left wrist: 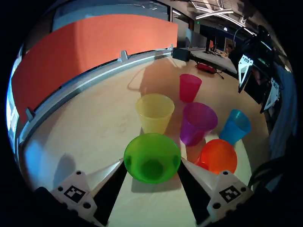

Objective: Pour water

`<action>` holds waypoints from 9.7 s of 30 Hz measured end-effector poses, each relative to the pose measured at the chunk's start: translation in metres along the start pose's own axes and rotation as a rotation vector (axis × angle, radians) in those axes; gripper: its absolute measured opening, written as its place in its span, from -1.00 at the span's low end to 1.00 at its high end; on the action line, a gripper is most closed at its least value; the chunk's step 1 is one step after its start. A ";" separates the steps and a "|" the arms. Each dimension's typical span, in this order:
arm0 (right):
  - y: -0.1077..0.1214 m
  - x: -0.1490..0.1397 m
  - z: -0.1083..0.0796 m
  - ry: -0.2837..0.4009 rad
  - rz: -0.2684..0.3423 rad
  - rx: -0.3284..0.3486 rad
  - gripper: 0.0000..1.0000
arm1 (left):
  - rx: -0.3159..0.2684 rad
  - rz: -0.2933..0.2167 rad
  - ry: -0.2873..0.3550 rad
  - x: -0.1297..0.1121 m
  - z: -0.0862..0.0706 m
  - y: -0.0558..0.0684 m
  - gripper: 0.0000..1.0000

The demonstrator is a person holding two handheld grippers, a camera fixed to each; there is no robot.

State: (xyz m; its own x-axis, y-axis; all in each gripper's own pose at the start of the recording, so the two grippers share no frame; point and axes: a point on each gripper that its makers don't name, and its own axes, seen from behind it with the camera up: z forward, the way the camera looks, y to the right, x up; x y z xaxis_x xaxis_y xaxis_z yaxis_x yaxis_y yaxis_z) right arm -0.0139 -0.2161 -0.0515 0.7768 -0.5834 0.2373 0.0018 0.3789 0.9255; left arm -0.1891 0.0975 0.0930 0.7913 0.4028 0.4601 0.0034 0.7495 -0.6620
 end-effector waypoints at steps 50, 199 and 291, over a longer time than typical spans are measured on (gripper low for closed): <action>-0.002 -0.051 0.074 -0.075 -0.040 0.012 1.00 | 0.080 -0.012 0.285 0.098 -0.085 -0.008 0.73; 0.050 0.218 -0.106 0.409 -0.522 -0.462 0.78 | -0.039 0.072 0.619 0.158 -0.114 0.195 0.73; 0.080 0.305 -0.130 0.254 -1.133 -0.716 0.78 | -0.103 0.079 0.635 0.171 -0.115 0.203 0.72</action>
State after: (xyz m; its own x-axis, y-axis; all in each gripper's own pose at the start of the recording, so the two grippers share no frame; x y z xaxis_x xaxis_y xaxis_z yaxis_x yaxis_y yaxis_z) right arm 0.3055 -0.2702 0.0564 0.2243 -0.7030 -0.6749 0.9725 0.1164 0.2020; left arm 0.0170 0.2582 -0.0313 0.9991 0.0422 -0.0107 -0.0360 0.6635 -0.7473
